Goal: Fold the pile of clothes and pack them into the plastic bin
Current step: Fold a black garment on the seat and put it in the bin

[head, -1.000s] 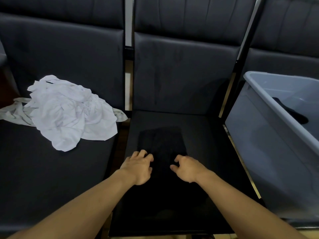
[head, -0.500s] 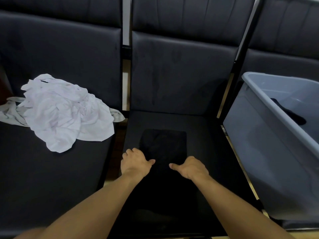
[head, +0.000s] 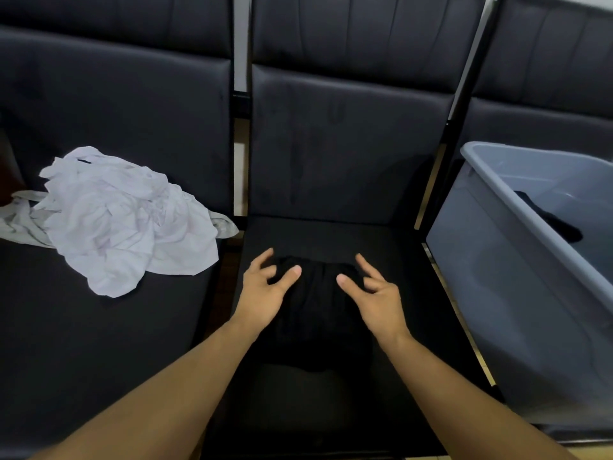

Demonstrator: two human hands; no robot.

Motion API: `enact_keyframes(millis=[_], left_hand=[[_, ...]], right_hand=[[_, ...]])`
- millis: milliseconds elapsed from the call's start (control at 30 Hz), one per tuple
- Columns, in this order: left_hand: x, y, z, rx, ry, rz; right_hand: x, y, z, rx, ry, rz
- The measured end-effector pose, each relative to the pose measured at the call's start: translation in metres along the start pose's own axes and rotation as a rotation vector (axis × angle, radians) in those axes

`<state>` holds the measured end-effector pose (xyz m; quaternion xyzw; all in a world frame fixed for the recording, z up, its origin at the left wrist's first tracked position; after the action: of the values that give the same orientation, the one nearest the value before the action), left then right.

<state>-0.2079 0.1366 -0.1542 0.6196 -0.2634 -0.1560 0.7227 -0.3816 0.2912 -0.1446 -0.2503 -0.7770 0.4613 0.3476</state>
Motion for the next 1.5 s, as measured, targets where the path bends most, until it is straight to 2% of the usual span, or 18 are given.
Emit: enact_keyframes(millis=[67,167,267,433,633,700,767,833,867,933,1000,1067,1200,1367,1500], left_hand=[[0.002,0.018,-0.001,-0.077,0.026,-0.081],[0.003,0.026,0.000,-0.092,0.017,-0.193],[0.002,0.021,0.002,-0.036,0.008,-0.104],[0.000,0.010,0.001,0.039,-0.024,0.064],[0.001,-0.027,-0.008,0.225,-0.105,0.277],[-0.001,-0.033,-0.014,0.235,-0.141,0.419],[0.005,-0.025,-0.015,0.147,-0.098,0.687],[0.004,-0.001,-0.014,-0.111,-0.031,0.905],[-0.004,0.011,-0.016,-0.258,-0.038,0.936],[-0.028,0.017,-0.028,-0.442,-0.193,0.966],[-0.050,-0.001,-0.046,-0.433,-0.423,1.023],[-0.059,-0.028,-0.062,-0.332,-0.616,1.069],[-0.055,-0.043,-0.055,-0.400,-0.724,1.178],[-0.045,-0.026,-0.034,-0.395,-0.590,1.378],[-0.033,-0.013,-0.022,-0.270,-0.469,1.293]], right_hand=[[0.002,-0.018,-0.013,0.053,-0.029,0.126],[0.008,-0.036,-0.023,0.116,-0.023,0.148],[0.002,-0.042,-0.026,0.146,-0.095,0.114],[-0.004,-0.025,-0.013,0.062,-0.065,-0.011],[-0.011,0.033,0.007,-0.219,-0.021,-0.102],[-0.009,0.043,0.006,-0.281,0.019,-0.239],[-0.002,0.038,0.009,-0.194,0.130,-0.491],[-0.002,0.014,0.004,0.070,0.217,-0.637],[-0.008,0.004,0.000,0.219,0.191,-0.658],[-0.031,0.000,-0.009,0.428,-0.021,-0.764],[-0.056,0.018,-0.019,0.475,-0.261,-0.919],[-0.065,0.041,-0.023,0.378,-0.381,-1.033],[-0.066,0.049,-0.024,0.215,-0.284,-1.127],[-0.072,0.037,-0.044,0.043,-0.045,-1.228],[-0.071,0.031,-0.054,-0.069,-0.042,-1.206]])
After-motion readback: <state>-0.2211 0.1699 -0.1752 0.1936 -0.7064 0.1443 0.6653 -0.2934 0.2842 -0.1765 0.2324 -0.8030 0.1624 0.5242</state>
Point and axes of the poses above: each hand's wrist, its own z-axis towards the middle knuckle, its own x-axis out of the back of the hand, y = z × x, the point moved 8 cm from there along z, towards the middle knuckle, and after that the axes turned 14 degrees about -x, right-handed, at the moved point
